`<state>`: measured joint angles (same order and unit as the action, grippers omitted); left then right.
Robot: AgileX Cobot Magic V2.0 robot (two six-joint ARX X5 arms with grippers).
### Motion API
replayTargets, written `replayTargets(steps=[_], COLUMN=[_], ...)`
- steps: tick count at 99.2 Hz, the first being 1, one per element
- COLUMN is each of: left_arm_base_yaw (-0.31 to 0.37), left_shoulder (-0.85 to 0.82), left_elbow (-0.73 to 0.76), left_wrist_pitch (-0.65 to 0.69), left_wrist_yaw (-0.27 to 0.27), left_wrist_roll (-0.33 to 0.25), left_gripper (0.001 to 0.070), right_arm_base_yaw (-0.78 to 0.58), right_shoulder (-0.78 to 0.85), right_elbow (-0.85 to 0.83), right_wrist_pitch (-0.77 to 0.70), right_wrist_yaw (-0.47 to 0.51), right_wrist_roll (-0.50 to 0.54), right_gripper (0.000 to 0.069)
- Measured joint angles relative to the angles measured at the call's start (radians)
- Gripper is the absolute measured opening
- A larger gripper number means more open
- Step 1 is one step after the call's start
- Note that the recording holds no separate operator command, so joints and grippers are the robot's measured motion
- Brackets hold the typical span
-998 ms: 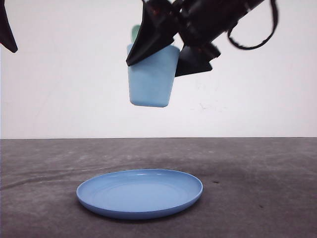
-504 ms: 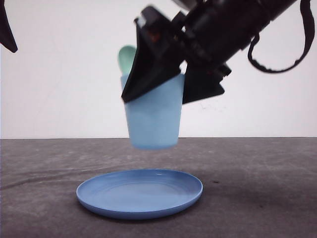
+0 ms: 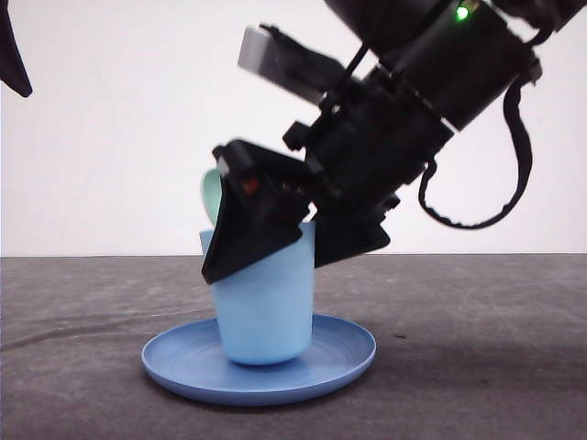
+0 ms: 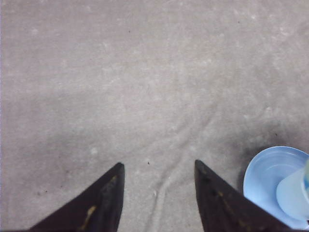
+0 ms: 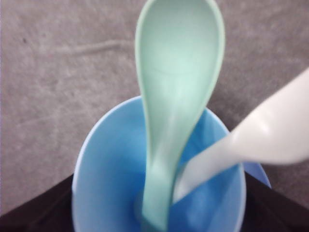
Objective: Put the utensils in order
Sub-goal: 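Lower the cup onto the plate center and open the right gripper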
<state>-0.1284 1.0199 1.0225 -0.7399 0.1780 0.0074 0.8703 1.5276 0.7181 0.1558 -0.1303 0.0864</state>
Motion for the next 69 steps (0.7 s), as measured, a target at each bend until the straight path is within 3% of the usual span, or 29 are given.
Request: replayTargets(steps=[22, 44, 69], left_arm_base_yaw=[0.0, 0.0, 0.0], left_shoulder=[0.0, 0.0, 0.0], left_elbow=[0.0, 0.0, 0.0], left_wrist_pitch=[0.0, 0.0, -0.001], left_wrist_yaw=[0.0, 0.0, 0.0], left_wrist_roll=[0.0, 0.0, 0.0], left_gripper=[0.0272, 0.0272, 0.0272], right_arm_base_yaw=[0.0, 0.0, -0.005], right_shoulder=[0.012, 0.013, -0.083], right_elbow=[0.0, 0.0, 0.0], right_wrist_pitch=[0.02, -0.001, -0.2], right_wrist_yaw=[0.0, -0.003, -0.003], right_wrist_roll=[0.0, 0.007, 0.008], right_gripper=[0.0474, 0.0677, 0.068])
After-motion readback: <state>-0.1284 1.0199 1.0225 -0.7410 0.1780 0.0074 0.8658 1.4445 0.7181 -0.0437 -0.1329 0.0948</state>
